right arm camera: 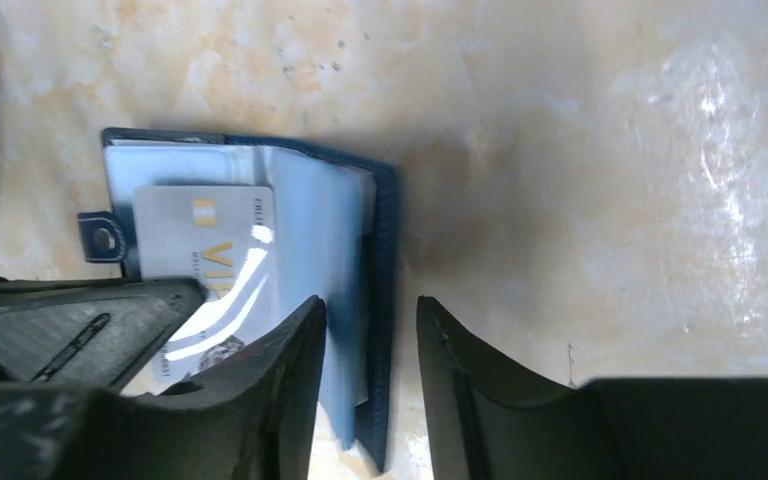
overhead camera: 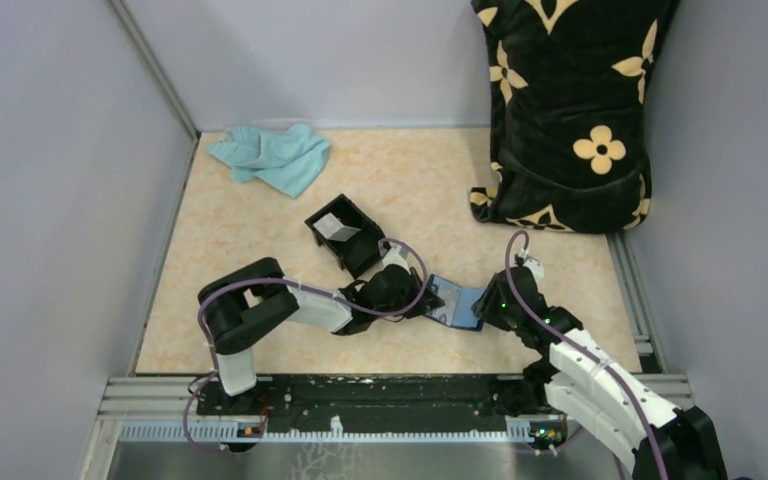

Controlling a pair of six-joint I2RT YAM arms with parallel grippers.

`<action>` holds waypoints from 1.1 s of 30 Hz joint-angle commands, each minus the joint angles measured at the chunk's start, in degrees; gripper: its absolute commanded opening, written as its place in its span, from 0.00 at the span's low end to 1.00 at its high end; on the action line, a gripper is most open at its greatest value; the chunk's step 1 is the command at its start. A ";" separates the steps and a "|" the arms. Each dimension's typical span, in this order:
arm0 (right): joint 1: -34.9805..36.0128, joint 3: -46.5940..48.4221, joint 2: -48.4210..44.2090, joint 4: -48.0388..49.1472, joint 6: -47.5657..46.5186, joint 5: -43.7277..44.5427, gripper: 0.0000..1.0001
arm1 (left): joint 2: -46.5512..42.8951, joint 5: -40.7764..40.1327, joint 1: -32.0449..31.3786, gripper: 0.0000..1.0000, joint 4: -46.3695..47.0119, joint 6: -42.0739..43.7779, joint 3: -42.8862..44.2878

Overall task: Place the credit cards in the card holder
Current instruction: Insert the credit card into the card holder.

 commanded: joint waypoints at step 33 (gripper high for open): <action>-0.53 -2.95 1.06 5.05 1.35 0.08 0.04 | 1.15 0.34 1.26 0.00 12.76 5.77 -3.96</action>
